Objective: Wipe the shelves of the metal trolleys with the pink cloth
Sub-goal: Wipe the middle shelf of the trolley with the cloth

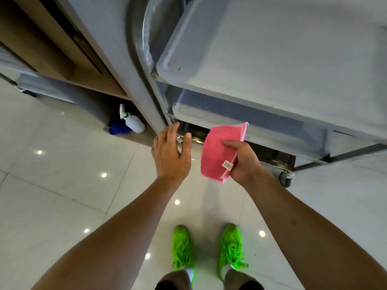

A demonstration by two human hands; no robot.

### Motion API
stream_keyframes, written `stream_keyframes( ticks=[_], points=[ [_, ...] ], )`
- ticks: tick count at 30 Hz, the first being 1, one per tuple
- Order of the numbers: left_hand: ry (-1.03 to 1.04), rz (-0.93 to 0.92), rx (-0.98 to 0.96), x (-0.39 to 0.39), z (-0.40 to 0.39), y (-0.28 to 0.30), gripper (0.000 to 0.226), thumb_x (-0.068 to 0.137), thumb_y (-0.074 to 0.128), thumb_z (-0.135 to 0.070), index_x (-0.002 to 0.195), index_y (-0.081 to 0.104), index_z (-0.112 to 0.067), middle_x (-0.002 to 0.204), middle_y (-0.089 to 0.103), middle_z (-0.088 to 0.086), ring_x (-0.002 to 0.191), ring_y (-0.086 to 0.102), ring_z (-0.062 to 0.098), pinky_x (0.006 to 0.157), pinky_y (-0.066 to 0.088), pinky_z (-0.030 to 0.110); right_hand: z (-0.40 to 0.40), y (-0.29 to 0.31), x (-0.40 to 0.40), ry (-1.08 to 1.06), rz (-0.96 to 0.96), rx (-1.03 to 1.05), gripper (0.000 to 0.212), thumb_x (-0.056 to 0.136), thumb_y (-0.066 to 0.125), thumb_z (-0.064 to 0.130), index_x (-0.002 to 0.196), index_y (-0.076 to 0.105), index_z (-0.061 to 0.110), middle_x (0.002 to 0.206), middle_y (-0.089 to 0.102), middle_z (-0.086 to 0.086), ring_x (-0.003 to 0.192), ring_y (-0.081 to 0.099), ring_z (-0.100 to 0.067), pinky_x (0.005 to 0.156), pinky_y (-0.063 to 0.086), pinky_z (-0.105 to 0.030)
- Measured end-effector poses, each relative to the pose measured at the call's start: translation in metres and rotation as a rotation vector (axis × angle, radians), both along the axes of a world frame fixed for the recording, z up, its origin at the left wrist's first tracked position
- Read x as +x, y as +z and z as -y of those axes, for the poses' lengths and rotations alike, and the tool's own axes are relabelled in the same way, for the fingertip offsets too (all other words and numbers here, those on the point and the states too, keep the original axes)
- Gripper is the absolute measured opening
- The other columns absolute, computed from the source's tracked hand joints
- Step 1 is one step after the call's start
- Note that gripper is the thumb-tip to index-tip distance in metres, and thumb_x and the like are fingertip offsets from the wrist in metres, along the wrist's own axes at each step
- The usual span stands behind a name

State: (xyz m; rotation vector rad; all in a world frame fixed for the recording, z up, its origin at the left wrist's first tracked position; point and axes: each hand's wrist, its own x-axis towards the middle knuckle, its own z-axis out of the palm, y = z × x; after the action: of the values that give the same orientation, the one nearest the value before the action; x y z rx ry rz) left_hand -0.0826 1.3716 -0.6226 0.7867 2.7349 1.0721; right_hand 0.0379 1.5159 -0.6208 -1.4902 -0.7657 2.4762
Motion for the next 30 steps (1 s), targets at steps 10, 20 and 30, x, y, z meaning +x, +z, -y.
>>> stream_keyframes(
  ticks=[10,20,30],
  points=[
    [-0.076,-0.048,-0.008,0.008,-0.032,-0.137,0.061,0.097,0.033,-0.059,0.14,0.051,-0.02,0.14,0.054,0.006,0.128,0.047,0.025,0.102,0.044,0.052,-0.026,-0.127,0.003,-0.048,-0.039,0.016,0.027,0.088,0.071,0.014,0.108,0.054,0.021,0.114,0.071,-0.014,0.104,0.068,-0.04,0.081,0.056,-0.057],
    [-0.106,-0.247,-0.04,-0.05,-0.093,-0.215,0.053,0.098,0.033,-0.06,0.137,0.048,-0.028,0.146,0.049,0.008,0.136,0.042,0.033,0.109,0.036,0.057,-0.078,-0.191,-0.045,-0.037,-0.166,0.096,0.035,0.085,0.072,0.019,0.116,0.057,0.021,0.102,0.079,-0.012,0.101,0.072,-0.04,0.085,0.056,-0.059],
    [-0.122,-0.428,0.052,-0.11,-0.128,-0.24,0.053,0.097,0.036,-0.055,0.138,0.05,-0.026,0.146,0.049,0.006,0.136,0.04,0.029,0.111,0.035,0.053,-0.112,-0.186,-0.095,-0.08,-0.34,0.329,0.03,0.094,0.059,0.019,0.124,0.06,0.014,0.109,0.077,-0.014,0.104,0.072,-0.038,0.093,0.054,-0.056]
  ],
)
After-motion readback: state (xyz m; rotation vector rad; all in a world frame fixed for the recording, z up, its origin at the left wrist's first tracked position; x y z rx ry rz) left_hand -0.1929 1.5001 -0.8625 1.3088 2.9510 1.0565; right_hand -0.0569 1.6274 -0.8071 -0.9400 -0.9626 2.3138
